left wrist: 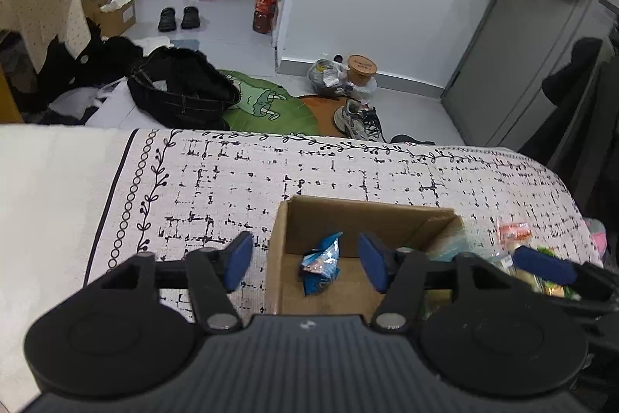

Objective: Organize snacks
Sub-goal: 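Carry both packets over the cardboard box and open both tools to drop them, then move both open tools from the box back toward the snack pile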

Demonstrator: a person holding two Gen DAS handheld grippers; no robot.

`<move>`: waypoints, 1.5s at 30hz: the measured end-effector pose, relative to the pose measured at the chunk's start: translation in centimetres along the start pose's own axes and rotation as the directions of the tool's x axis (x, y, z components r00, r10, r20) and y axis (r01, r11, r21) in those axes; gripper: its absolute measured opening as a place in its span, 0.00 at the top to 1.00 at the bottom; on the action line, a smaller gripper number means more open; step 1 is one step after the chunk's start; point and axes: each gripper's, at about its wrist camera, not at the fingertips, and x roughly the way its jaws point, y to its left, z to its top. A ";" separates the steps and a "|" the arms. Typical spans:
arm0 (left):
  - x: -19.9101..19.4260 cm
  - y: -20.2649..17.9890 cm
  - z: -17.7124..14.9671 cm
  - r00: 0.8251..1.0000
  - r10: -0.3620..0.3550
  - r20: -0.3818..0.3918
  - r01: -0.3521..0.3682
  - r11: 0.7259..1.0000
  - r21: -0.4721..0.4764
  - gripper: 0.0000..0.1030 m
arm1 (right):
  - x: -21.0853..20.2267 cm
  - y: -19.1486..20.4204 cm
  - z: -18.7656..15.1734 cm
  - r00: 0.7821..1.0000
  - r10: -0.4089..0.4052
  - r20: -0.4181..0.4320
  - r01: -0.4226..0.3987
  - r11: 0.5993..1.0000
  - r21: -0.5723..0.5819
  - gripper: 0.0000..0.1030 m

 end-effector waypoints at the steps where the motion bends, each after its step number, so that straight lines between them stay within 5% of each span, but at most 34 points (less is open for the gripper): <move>1: -0.1 -0.3 0.0 1.000 0.008 0.001 -0.008 1.000 0.014 0.31 | -0.3 -0.4 0.0 1.000 -0.010 0.001 0.010 1.000 0.007 0.14; 6: -0.6 -1.1 0.0 1.000 -0.014 -0.015 0.015 0.999 0.033 0.19 | -2.4 -2.7 -0.7 0.999 -0.052 0.011 0.051 0.998 0.040 0.07; 14: -1.1 -3.0 -0.6 0.999 -0.042 -0.019 0.043 0.997 0.071 0.13 | -5.3 -5.3 -1.9 0.994 -0.107 0.003 0.107 0.992 0.065 0.00; 23: -2.2 -6.3 -1.9 0.991 -0.128 -0.033 0.132 0.976 0.176 0.00 | -8.7 -8.0 -3.6 0.984 -0.181 -0.011 0.181 0.980 0.079 0.00; 45: -1.5 -15.9 -3.9 0.969 -0.220 -0.113 0.247 0.882 0.402 0.00 | -14.6 -13.8 -7.2 0.954 -0.298 -0.029 0.299 0.941 0.160 0.00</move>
